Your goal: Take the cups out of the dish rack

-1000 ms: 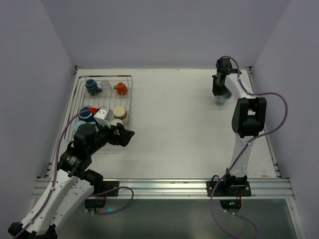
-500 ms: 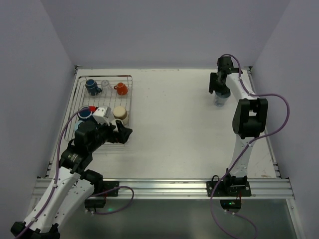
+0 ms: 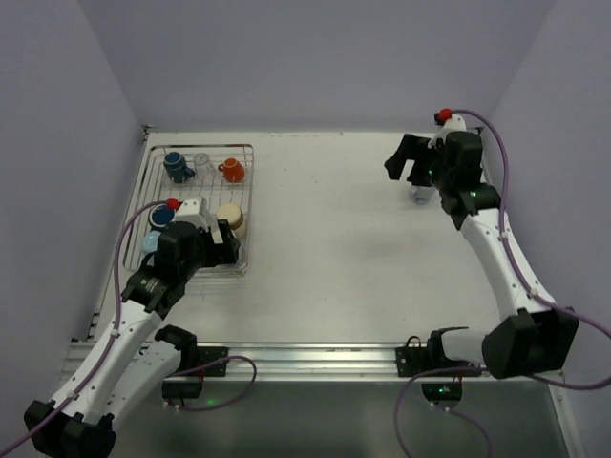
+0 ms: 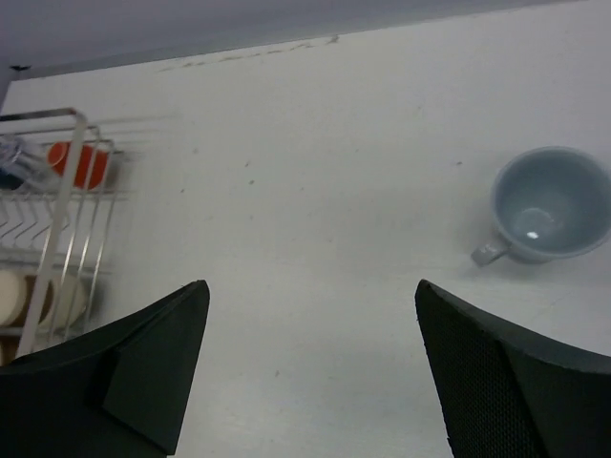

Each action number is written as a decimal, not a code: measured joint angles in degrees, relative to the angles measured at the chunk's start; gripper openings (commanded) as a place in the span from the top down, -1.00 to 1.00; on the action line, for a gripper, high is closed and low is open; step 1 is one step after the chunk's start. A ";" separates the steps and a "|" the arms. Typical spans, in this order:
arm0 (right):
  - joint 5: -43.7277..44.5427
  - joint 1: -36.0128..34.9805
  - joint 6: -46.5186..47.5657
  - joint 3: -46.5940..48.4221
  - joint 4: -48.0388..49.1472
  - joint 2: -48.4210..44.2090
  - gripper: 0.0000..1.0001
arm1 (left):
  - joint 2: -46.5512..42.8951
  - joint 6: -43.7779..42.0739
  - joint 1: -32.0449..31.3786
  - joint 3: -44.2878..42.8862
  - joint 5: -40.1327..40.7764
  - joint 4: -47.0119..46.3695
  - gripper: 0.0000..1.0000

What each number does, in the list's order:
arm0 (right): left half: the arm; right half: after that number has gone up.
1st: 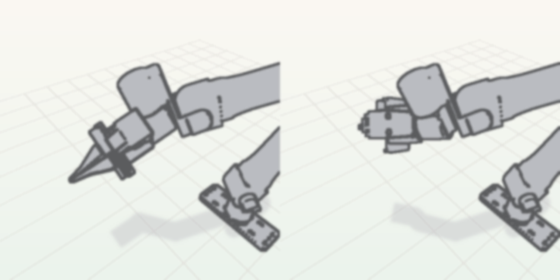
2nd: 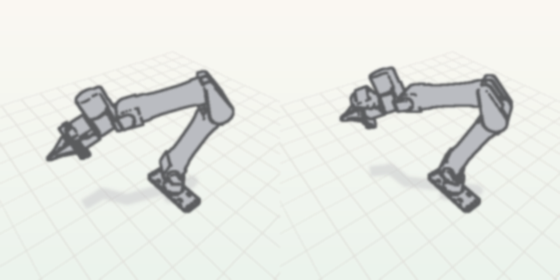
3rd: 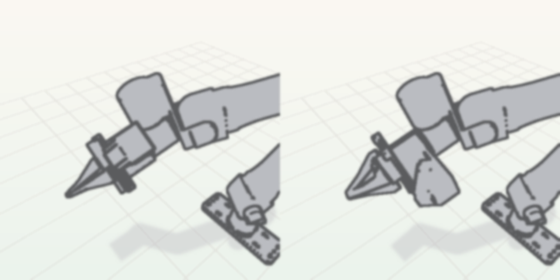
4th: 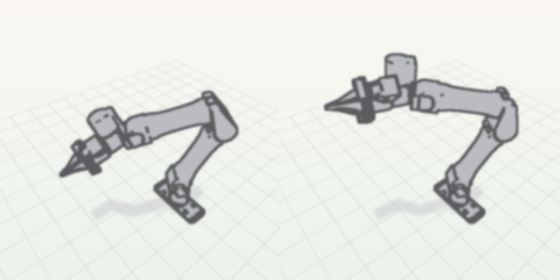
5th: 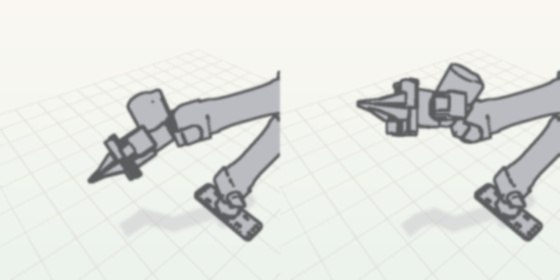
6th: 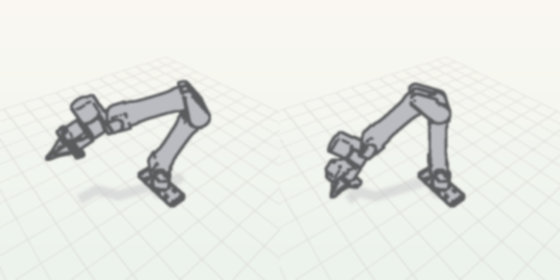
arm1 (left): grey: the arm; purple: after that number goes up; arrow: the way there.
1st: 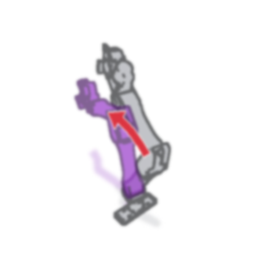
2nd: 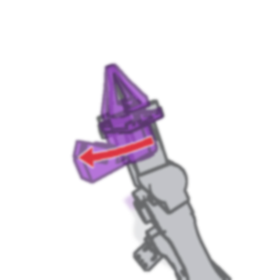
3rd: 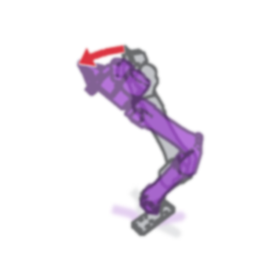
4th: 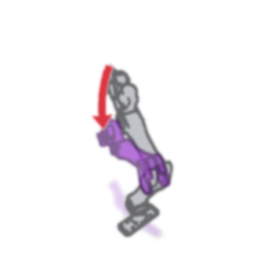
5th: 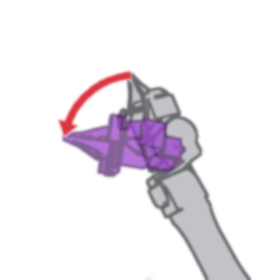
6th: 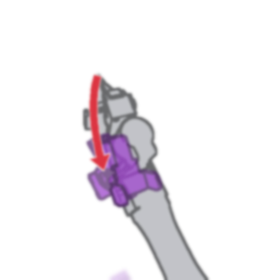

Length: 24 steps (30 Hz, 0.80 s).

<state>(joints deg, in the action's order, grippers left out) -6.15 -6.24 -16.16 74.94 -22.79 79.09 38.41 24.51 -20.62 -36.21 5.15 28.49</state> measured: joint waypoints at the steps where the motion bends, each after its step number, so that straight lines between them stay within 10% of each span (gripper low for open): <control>1: -1.25 -1.01 -1.03 -4.07 2.93 -4.15 -0.81 | 1.05 0.28 0.00 -0.11 1.25 0.20 -0.96; 9: -8.76 -9.03 -5.77 -22.08 12.20 -14.84 -0.78 | 10.67 1.27 0.02 -3.61 7.89 1.57 -1.00; 24: -14.47 -12.13 -7.48 -23.58 17.49 -15.91 -0.77 | 23.69 1.90 0.00 -6.78 9.16 0.74 -0.96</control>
<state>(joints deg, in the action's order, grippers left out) -20.62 -18.37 -23.64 51.35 -5.30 63.18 62.11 26.41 -20.62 -42.98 14.31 29.23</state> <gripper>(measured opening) 0.887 0.995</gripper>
